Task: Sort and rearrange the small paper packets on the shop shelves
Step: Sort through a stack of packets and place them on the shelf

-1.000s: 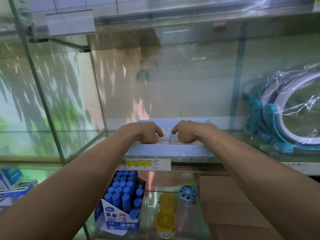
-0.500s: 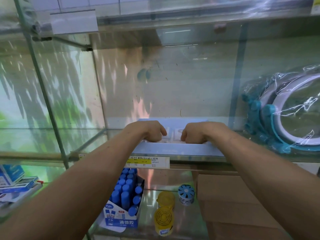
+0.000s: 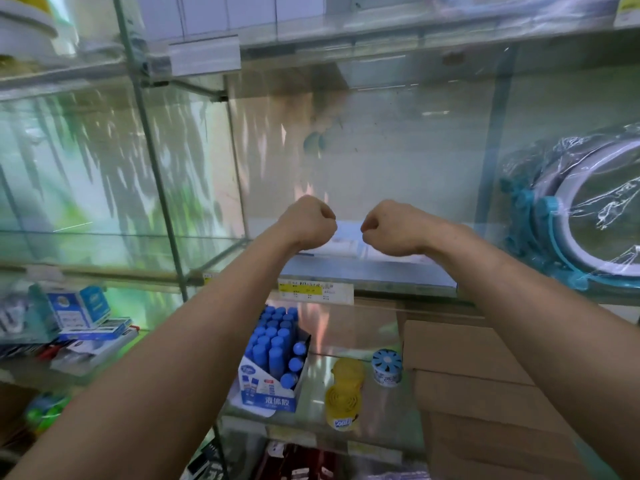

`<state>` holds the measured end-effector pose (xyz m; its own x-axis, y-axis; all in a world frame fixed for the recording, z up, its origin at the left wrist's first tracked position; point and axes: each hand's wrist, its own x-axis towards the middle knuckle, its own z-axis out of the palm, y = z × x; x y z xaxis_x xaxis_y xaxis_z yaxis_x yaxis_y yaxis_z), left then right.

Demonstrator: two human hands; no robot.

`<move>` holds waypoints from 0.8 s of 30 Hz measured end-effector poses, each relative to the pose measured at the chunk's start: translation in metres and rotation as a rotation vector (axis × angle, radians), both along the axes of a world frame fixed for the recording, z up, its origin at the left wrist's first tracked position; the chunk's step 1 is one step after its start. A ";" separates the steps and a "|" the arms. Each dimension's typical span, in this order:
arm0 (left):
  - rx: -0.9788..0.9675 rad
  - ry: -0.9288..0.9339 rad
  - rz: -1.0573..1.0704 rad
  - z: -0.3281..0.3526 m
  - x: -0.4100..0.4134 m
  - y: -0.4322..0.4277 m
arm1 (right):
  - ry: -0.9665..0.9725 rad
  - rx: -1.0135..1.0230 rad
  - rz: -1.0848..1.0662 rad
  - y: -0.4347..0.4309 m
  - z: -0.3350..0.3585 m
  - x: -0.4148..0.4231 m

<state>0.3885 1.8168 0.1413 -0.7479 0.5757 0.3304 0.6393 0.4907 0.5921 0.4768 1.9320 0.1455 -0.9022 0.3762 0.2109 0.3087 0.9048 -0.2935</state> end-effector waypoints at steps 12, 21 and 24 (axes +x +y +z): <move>0.348 -0.192 0.233 -0.031 0.030 -0.102 | 0.066 -0.051 0.347 -0.101 -0.019 0.004; 0.220 -0.392 0.486 -0.134 0.019 -0.188 | -0.260 -0.078 0.462 -0.172 -0.110 -0.031; 0.125 -0.497 0.585 -0.177 0.014 -0.219 | -0.364 -0.105 0.507 -0.200 -0.153 -0.046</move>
